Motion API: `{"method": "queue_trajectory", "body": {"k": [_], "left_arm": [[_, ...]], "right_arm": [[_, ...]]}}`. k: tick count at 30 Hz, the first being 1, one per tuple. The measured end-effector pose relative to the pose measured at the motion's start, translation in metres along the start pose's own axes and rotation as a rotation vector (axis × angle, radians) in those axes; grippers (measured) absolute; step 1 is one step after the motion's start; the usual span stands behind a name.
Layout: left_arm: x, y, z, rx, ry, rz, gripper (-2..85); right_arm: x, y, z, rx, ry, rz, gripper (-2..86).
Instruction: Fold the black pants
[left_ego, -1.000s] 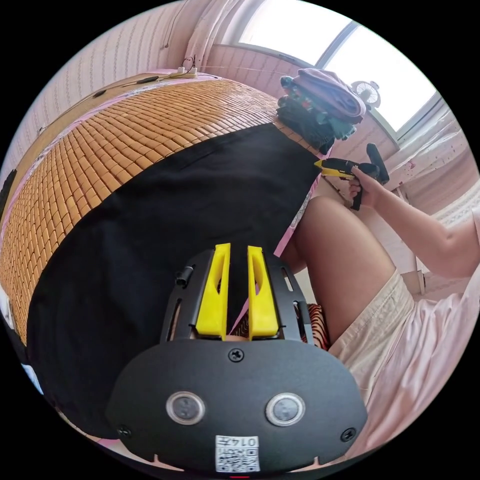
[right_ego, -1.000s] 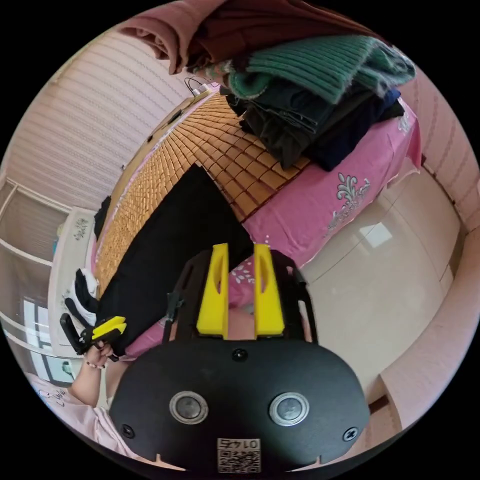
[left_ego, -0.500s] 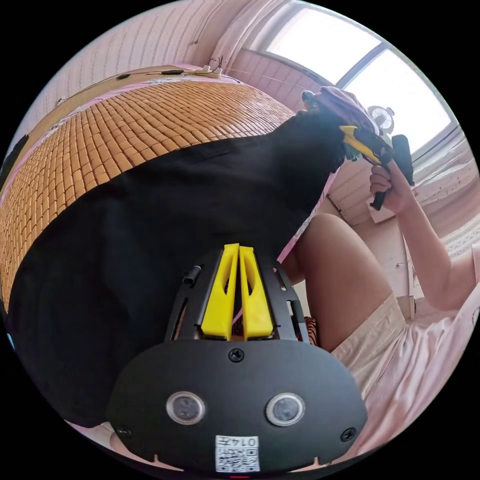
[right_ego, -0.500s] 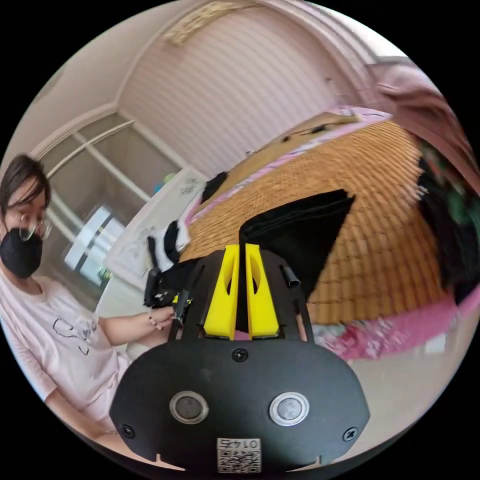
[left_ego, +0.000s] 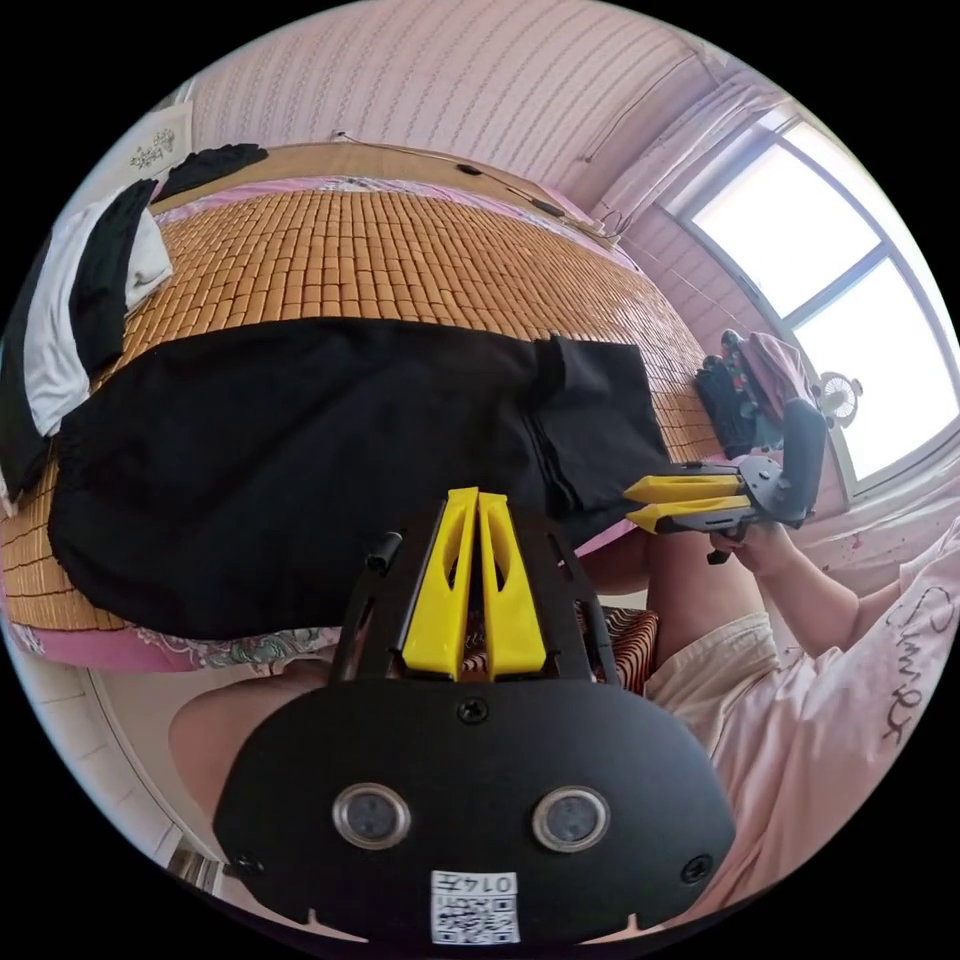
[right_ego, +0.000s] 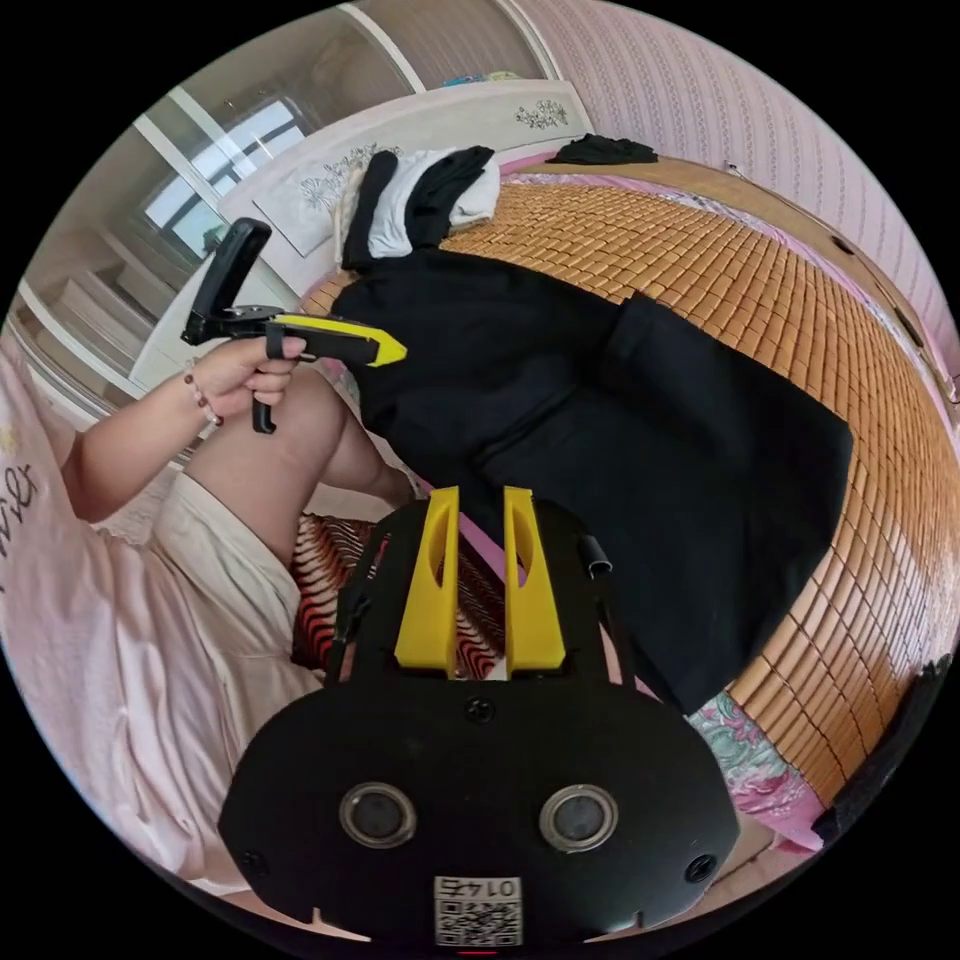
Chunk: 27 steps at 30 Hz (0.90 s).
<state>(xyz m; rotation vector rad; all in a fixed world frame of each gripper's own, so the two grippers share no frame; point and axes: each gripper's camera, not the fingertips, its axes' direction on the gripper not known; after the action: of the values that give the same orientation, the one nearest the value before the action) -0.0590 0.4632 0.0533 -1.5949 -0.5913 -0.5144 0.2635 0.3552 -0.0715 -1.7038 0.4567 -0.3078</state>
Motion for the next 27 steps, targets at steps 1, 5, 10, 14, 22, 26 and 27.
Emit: {"method": "queue_trajectory", "body": {"k": [1,5,10,14,22,26,27], "left_arm": [[-0.001,0.001,0.001,-0.002,0.013,-0.002,-0.9],[0.014,-0.015,0.013,-0.021,0.069,0.057,-0.7],[0.036,-0.051,0.03,-0.069,0.097,0.153,1.3],[0.045,-0.07,0.036,-0.097,0.118,0.189,2.5],[0.03,-0.075,0.025,-0.108,0.105,0.074,0.1],[0.028,-0.083,0.024,-0.132,0.131,0.045,2.5],[0.029,-0.084,0.024,-0.136,0.135,0.051,3.1]], "right_arm": [[-0.002,-0.001,0.002,-0.006,0.022,-0.005,8.3],[-0.022,-0.015,0.014,0.016,0.109,-0.044,9.0],[-0.034,-0.036,0.047,-0.1,0.173,-0.039,5.4],[-0.04,-0.044,0.036,-0.04,0.137,-0.019,2.0],[-0.05,-0.075,0.044,-0.041,0.057,-0.02,2.2],[-0.059,-0.083,0.072,-0.156,0.195,-0.033,5.3],[-0.061,-0.084,0.069,-0.131,0.199,-0.039,6.3]]}}
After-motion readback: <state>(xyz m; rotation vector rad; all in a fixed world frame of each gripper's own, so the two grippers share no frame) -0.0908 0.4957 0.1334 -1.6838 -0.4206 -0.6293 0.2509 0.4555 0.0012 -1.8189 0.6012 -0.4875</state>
